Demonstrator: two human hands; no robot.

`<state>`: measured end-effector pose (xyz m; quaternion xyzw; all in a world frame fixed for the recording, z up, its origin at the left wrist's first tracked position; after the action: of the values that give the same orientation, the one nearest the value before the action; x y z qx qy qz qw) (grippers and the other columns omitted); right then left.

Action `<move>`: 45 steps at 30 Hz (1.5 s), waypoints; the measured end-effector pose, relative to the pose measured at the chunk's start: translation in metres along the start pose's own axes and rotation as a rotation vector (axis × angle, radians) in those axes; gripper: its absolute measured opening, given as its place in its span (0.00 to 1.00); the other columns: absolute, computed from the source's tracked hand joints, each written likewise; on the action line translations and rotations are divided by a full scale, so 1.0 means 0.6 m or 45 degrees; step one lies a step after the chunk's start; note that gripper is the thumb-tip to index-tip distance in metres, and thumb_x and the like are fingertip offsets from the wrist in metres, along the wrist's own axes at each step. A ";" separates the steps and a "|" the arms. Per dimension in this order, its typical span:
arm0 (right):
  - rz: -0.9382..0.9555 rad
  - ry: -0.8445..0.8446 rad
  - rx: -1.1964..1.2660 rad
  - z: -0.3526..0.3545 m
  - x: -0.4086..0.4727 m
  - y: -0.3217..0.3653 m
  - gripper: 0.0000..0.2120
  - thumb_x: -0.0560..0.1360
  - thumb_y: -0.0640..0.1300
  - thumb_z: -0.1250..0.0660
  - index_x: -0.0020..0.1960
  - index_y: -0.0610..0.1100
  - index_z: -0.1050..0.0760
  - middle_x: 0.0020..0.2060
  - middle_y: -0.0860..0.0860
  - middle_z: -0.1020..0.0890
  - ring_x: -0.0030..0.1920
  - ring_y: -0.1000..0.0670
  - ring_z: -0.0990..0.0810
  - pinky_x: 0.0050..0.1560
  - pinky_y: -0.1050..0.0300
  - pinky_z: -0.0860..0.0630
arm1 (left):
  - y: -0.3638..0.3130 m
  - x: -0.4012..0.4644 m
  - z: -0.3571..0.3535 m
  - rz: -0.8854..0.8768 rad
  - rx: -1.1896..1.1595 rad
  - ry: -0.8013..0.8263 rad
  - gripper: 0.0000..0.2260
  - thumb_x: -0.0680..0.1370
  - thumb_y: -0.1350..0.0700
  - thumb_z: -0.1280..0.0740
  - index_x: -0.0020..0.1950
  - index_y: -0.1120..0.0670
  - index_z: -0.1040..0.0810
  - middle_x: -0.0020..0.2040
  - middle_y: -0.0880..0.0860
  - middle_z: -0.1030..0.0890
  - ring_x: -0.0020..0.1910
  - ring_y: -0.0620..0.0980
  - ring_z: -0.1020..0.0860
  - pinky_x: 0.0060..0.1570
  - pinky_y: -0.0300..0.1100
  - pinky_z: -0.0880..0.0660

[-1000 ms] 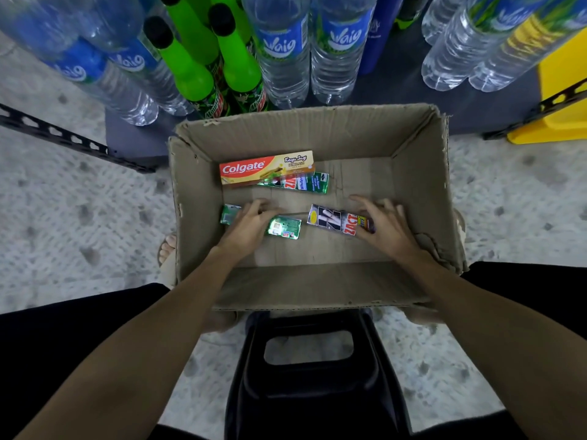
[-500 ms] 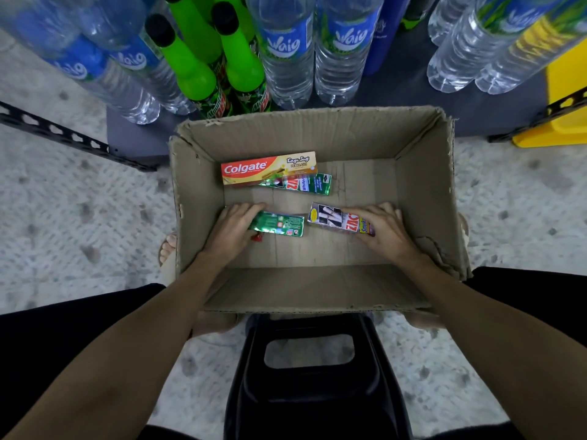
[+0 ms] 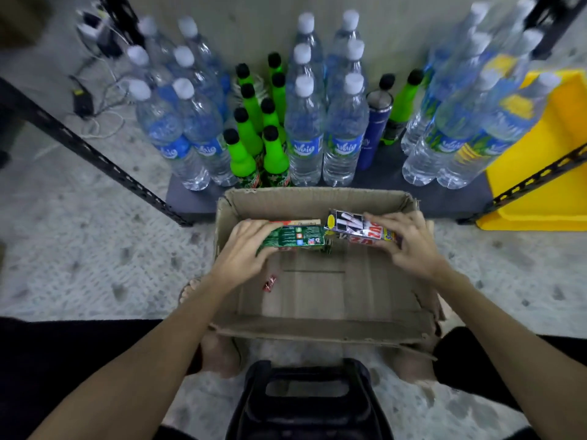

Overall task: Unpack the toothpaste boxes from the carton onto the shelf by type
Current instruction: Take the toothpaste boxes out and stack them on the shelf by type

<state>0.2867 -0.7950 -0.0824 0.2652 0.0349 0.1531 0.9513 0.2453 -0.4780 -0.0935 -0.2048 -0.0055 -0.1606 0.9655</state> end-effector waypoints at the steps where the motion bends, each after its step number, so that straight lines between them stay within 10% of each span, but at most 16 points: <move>1: 0.019 -0.037 0.012 0.029 0.003 0.014 0.24 0.75 0.55 0.31 0.70 0.66 0.29 0.59 0.61 0.21 0.52 0.51 0.33 0.55 0.39 0.31 | -0.009 0.005 0.026 -0.009 0.019 -0.030 0.22 0.81 0.47 0.34 0.74 0.48 0.29 0.65 0.49 0.23 0.65 0.52 0.27 0.68 0.49 0.36; 16: 0.331 -0.447 0.055 0.544 0.000 0.269 0.24 0.72 0.56 0.28 0.67 0.68 0.27 0.49 0.75 0.25 0.50 0.58 0.30 0.53 0.51 0.36 | -0.205 0.057 0.488 -0.241 -0.137 -0.407 0.24 0.77 0.38 0.34 0.71 0.44 0.26 0.64 0.39 0.23 0.65 0.43 0.26 0.64 0.54 0.30; 24: 0.419 -0.499 -0.014 0.769 0.003 0.350 0.24 0.71 0.62 0.31 0.66 0.71 0.28 0.55 0.56 0.25 0.62 0.49 0.30 0.71 0.37 0.37 | -0.323 0.096 0.703 -0.385 -0.026 -0.609 0.22 0.77 0.41 0.34 0.69 0.45 0.24 0.62 0.36 0.23 0.65 0.45 0.27 0.65 0.46 0.35; 36: 0.294 -0.512 -0.164 0.911 0.208 0.288 0.20 0.76 0.56 0.30 0.63 0.74 0.30 0.56 0.60 0.27 0.57 0.61 0.40 0.58 0.65 0.52 | -0.335 0.393 0.850 -0.160 -0.070 -0.637 0.15 0.80 0.45 0.33 0.66 0.33 0.27 0.55 0.44 0.33 0.60 0.43 0.42 0.63 0.45 0.42; 45: 0.300 -0.489 -0.281 0.931 0.367 0.243 0.20 0.79 0.52 0.31 0.58 0.78 0.31 0.49 0.66 0.28 0.56 0.66 0.36 0.61 0.52 0.46 | -0.291 0.593 0.824 -0.030 0.118 -0.489 0.18 0.80 0.39 0.36 0.70 0.33 0.28 0.62 0.50 0.29 0.67 0.53 0.39 0.68 0.52 0.42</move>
<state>0.5390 -0.8841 0.4750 0.1864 -0.1944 0.2126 0.9393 0.5555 -0.5418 0.4552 -0.1869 -0.1993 -0.1296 0.9532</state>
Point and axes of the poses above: each hand's wrist, its own x-axis towards the middle knuckle, its own z-axis out of the back of the hand, y = z × x, the point moved 9 cm from there along x, towards the middle knuckle
